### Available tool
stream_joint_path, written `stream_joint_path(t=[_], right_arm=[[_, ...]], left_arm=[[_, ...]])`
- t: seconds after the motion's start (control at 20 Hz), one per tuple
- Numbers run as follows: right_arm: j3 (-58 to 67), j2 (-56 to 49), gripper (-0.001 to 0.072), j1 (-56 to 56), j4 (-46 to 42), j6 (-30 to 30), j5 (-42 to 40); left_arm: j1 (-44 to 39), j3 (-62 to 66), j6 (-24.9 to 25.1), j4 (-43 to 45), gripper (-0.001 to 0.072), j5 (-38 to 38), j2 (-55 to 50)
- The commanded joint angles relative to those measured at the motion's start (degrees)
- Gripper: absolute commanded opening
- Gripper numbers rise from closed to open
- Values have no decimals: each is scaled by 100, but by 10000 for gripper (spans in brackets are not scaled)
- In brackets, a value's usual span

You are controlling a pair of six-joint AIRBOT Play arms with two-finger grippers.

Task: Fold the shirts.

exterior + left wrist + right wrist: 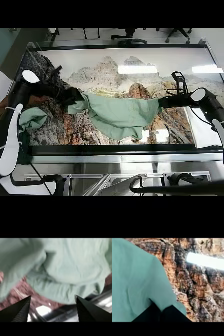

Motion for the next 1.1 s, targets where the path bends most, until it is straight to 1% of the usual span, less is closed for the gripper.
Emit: stream_joint_path(t=[0.0,0.05,0.15,0.25,0.35,0.55,0.7,0.75,0.8,0.85,0.9,0.95,1.05], right_arm=[[-7,-15,18,0,-42,-2,-24],[-7,-15,18,0,-39,0,-22],[-7,-15,18,0,-39,-2,-22],[-7,-15,18,0,-39,0,-20],[-7,-15,18,0,-37,0,0],[-7,-15,18,0,26,-2,22],[-7,-15,17,2,111,-2,22],[-7,-15,18,0,109,-2,24],[-7,-15,18,0,109,-4,24],[-7,-7,18,0,107,-52,42],[-7,13,17,0,107,-85,79],[-7,50,18,-2,87,-85,114],[-7,201,18,-7,-35,-85,125]], left_arm=[[-431,-1698,-409,-17,603,466,811],[-662,-2234,-466,-63,603,879,1014],[-1178,-3152,-463,-562,603,1862,1270],[-1703,-3672,-442,-1038,603,2745,1257],[-2194,-3939,-439,-1388,603,3388,1051],[-2780,-3805,-400,-1816,603,4041,350],[-2983,-3239,-280,-1797,602,4111,-186],[-2999,-3058,-254,-1794,586,4105,-330],[-2997,-2859,-199,-1770,584,4057,-452],[-2959,-2680,-192,-1670,433,3941,-522],[-2894,-2544,-92,-1526,4,3768,-527],[-2817,-2400,66,-1394,14,3547,-498],[-2590,-2111,76,-1130,13,2955,-299]])
